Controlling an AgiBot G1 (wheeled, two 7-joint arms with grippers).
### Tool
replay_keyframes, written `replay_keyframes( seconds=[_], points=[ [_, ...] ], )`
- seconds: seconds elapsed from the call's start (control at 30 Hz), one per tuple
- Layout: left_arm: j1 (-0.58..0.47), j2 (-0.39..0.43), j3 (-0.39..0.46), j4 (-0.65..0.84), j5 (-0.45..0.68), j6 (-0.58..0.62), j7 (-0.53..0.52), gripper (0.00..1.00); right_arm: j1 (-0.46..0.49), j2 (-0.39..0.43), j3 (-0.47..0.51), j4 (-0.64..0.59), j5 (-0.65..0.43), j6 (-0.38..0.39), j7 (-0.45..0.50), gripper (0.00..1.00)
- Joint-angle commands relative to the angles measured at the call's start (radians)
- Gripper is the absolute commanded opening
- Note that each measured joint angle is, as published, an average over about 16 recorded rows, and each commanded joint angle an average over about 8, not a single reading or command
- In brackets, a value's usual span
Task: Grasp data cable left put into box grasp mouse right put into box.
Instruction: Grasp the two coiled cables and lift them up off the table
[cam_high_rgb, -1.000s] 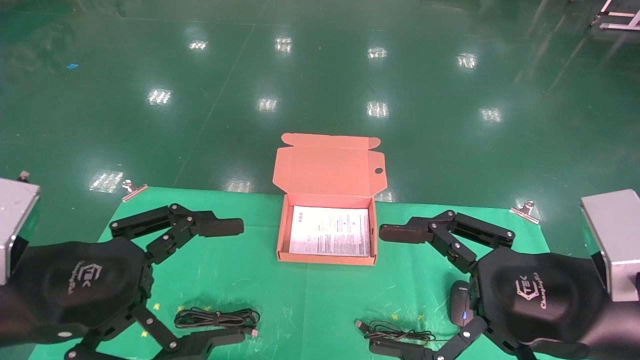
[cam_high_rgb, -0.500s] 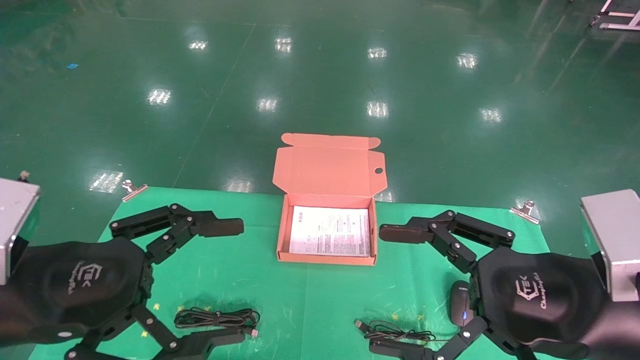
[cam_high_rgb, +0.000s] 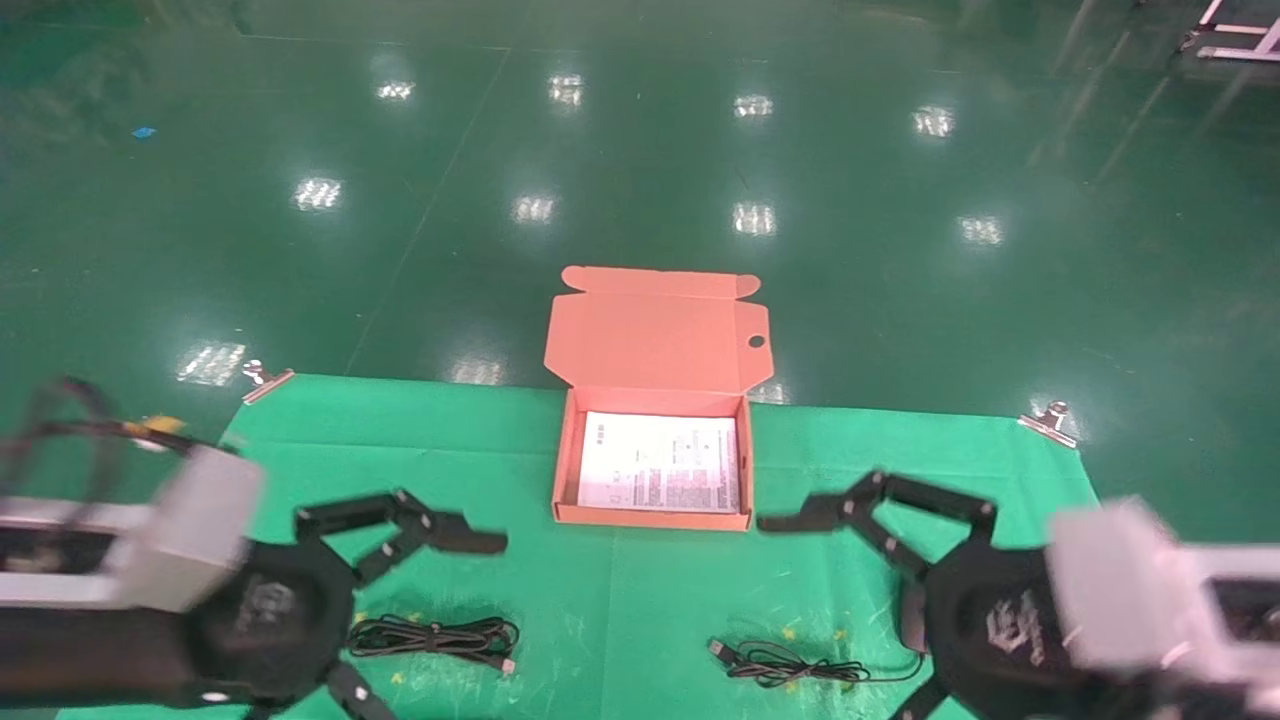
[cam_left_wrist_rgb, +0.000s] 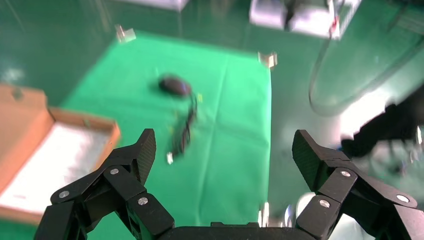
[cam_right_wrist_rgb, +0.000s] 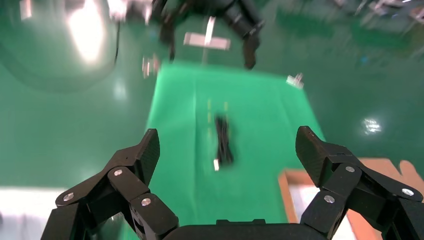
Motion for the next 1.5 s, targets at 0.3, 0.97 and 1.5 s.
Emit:
replay_keyframes(
  seconds=[0.3, 0.97, 1.5],
  points=[
    [-0.176, 0.098, 0.222, 0.071, 0.316, 0.006, 0.025, 1.00, 0.154, -0.065, -0.167, 0.018, -0.372, -0.015, -0.214, 1.00],
    [-0.188, 0.239, 0.451, -0.006, 0.928, -0.222, -0.092, 1.00, 0.087, -0.206, -0.377, 0.012, -0.912, 0.202, -0.268, 1.00],
    [-0.152, 0.334, 0.457, 0.238, 0.972, -0.353, -0.075, 1.00, 0.050, -0.333, -0.394, -0.119, -1.033, 0.288, -0.047, 1.00]
  ],
)
